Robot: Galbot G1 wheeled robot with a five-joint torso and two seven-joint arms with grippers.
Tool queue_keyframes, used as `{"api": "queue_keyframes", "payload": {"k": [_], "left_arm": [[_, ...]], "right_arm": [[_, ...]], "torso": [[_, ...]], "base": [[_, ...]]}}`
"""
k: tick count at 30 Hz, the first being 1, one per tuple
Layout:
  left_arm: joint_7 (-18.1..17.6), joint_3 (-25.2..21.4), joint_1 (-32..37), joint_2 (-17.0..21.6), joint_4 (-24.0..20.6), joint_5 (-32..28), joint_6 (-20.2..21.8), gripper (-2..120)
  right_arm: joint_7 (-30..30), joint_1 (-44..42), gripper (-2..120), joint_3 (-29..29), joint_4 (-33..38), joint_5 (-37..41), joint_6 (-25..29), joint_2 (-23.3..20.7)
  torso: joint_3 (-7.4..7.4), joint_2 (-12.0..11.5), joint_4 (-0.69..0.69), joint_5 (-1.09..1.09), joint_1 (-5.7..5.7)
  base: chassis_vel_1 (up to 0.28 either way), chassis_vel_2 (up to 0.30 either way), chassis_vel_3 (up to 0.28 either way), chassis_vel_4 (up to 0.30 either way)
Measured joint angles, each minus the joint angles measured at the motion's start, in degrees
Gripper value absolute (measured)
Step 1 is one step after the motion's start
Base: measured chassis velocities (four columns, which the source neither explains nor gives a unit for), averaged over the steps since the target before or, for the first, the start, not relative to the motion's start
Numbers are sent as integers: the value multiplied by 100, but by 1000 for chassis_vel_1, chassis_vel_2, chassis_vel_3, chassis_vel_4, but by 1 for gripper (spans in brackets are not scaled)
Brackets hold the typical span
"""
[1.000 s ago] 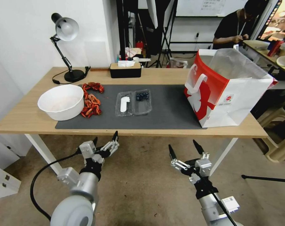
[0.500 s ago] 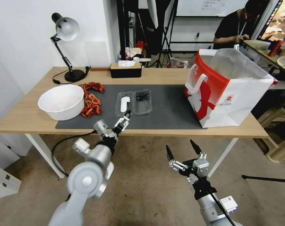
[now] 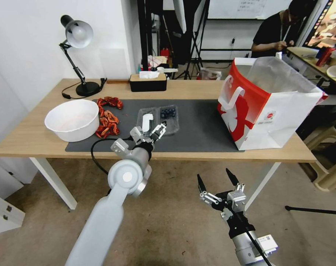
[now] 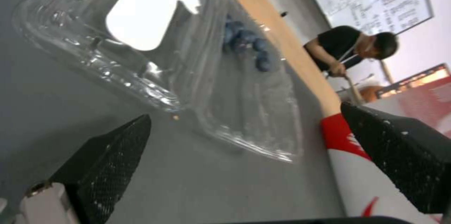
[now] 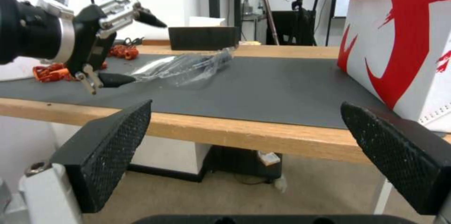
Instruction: Close the takeout container lid, then place the container into the takeout bag.
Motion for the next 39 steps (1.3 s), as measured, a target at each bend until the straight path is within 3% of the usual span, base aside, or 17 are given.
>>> {"api": "queue_keyframes", "payload": {"k": [13, 33, 38, 39], "left_arm": [[-273, 46, -339, -153, 488, 45, -3, 100], [-322, -26, -375, -215, 618, 24, -66, 100], [3, -72, -223, -191, 479, -48, -318, 100], [364, -89, -205, -180, 414, -86, -529, 100]], "right_arm": [[4, 49, 100, -6, -106, 0, 20, 9], [-6, -98, 100, -1, -74, -89, 129, 40], [-20, -113, 100, 10, -224, -173, 202, 72], [-36, -119, 100, -13, -254, -199, 225, 91]], "torso": [[-2, 2, -1, 1, -1], [-3, 4, -3, 0, -2], [4, -2, 3, -1, 3], [2, -2, 3, 0, 3]], "base": [[0, 0, 0, 0], [0, 0, 0, 0], [0, 0, 0, 0], [0, 0, 0, 0]]}}
